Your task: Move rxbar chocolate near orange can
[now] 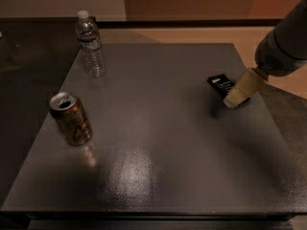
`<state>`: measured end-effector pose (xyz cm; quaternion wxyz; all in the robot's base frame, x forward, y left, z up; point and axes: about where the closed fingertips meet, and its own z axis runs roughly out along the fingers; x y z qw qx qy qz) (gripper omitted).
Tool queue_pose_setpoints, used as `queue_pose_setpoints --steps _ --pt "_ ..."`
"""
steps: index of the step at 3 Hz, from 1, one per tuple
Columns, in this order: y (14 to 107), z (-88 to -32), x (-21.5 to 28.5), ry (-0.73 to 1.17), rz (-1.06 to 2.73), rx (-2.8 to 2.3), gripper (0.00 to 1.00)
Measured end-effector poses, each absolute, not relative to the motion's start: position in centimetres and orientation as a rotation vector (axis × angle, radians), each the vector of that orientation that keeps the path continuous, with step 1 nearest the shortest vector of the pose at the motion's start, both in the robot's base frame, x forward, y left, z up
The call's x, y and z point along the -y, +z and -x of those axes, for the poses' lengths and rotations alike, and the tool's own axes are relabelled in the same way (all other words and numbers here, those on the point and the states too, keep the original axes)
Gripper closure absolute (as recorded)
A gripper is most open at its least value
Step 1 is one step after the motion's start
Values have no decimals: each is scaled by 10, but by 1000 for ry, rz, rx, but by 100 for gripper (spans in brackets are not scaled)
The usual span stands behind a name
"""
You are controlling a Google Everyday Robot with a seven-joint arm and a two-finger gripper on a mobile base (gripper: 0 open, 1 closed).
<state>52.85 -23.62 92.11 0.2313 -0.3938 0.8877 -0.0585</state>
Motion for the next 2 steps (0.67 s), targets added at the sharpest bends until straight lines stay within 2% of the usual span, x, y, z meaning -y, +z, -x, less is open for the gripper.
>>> queue_pose_setpoints --steps 2 --pt "880 -565 246 -90 817 -2586 0"
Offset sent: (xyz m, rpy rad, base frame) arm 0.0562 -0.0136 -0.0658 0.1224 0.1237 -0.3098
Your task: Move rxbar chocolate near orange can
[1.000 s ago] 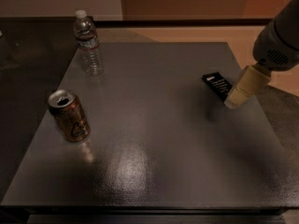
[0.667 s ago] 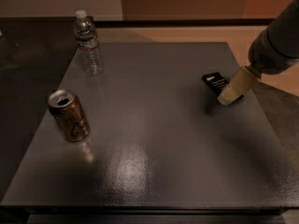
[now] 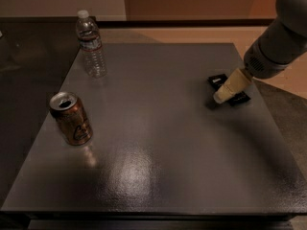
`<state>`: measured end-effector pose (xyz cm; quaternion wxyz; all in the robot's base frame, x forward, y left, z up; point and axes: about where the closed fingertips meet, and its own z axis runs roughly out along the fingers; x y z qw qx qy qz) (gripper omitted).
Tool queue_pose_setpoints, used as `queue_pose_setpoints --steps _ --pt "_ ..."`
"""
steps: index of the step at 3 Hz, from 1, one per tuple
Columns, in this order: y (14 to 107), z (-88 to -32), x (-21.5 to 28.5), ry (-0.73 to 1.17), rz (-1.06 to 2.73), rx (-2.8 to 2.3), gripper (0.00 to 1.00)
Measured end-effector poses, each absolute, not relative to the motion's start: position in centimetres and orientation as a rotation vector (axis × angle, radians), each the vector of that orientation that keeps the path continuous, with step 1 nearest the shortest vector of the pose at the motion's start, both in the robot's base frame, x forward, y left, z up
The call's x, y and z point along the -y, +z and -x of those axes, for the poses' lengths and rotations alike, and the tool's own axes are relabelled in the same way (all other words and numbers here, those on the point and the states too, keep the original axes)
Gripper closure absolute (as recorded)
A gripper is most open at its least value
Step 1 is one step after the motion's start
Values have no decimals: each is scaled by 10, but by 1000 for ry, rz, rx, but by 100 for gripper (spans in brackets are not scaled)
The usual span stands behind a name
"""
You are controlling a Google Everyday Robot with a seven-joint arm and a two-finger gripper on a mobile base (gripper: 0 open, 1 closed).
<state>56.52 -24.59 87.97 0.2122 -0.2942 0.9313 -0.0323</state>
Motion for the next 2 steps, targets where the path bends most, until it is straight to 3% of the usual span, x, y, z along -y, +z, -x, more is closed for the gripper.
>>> queue_pose_setpoints --steps 2 --pt "851 -583 246 -50 688 -2697 0"
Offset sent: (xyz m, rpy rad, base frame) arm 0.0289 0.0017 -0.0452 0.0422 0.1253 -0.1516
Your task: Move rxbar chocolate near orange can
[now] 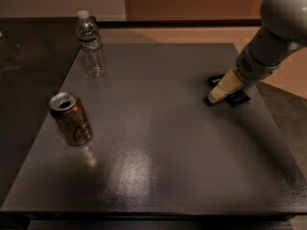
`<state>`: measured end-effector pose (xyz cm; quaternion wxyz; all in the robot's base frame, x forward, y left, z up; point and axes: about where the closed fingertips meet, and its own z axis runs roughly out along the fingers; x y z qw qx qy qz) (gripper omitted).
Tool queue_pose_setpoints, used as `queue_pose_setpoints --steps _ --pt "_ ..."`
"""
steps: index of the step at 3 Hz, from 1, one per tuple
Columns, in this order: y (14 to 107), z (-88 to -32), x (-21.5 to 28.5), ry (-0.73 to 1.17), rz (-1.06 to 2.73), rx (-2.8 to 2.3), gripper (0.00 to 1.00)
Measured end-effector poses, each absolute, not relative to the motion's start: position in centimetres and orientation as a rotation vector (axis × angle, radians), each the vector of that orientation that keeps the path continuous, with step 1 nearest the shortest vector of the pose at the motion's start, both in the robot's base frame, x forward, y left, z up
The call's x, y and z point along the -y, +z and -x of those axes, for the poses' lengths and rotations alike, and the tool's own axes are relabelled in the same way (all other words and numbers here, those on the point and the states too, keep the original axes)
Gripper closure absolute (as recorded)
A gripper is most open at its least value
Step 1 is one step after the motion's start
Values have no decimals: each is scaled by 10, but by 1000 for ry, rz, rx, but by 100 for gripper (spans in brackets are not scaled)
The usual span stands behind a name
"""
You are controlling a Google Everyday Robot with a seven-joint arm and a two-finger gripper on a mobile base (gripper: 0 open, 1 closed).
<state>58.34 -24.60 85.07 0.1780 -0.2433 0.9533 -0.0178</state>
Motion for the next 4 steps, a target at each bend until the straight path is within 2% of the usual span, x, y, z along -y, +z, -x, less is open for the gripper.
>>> queue_pose_setpoints --steps 2,3,4 --pt "831 -592 242 -26 663 -2768 0" --pt "826 -594 237 -16 678 -2783 15" --pt "825 -595 231 9 694 -2783 39"
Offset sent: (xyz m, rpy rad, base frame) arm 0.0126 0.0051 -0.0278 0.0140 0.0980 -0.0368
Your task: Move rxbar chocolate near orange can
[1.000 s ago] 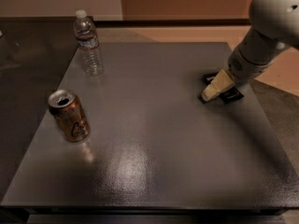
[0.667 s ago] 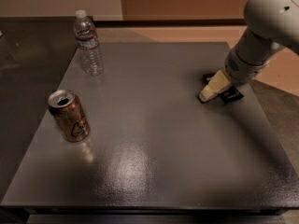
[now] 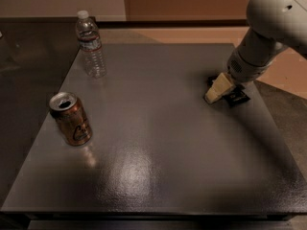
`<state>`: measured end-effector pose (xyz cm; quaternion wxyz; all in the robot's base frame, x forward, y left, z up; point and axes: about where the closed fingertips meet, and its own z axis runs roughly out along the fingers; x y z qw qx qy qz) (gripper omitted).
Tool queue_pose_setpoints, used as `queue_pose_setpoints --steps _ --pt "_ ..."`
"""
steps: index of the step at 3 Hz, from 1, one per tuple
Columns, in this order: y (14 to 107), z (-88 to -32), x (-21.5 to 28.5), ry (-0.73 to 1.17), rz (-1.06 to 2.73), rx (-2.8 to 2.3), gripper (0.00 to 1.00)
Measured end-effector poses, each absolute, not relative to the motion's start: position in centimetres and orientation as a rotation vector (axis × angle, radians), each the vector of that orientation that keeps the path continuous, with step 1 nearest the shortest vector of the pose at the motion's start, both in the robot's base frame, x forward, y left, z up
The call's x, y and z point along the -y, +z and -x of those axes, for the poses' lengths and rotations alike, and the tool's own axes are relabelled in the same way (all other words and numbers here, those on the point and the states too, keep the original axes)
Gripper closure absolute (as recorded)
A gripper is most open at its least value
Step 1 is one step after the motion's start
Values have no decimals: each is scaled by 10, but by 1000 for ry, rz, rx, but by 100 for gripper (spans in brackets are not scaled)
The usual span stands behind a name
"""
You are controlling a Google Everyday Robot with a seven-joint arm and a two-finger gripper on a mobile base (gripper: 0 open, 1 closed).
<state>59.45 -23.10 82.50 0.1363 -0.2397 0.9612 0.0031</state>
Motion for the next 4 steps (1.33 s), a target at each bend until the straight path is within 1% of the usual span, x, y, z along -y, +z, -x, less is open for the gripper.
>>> queue_pose_setpoints --steps 2,3,4 --pt "838 -595 230 12 696 -2781 85" --pt "838 -595 230 12 696 -2781 100" --pt "854 -589 204 95 813 -2702 100"
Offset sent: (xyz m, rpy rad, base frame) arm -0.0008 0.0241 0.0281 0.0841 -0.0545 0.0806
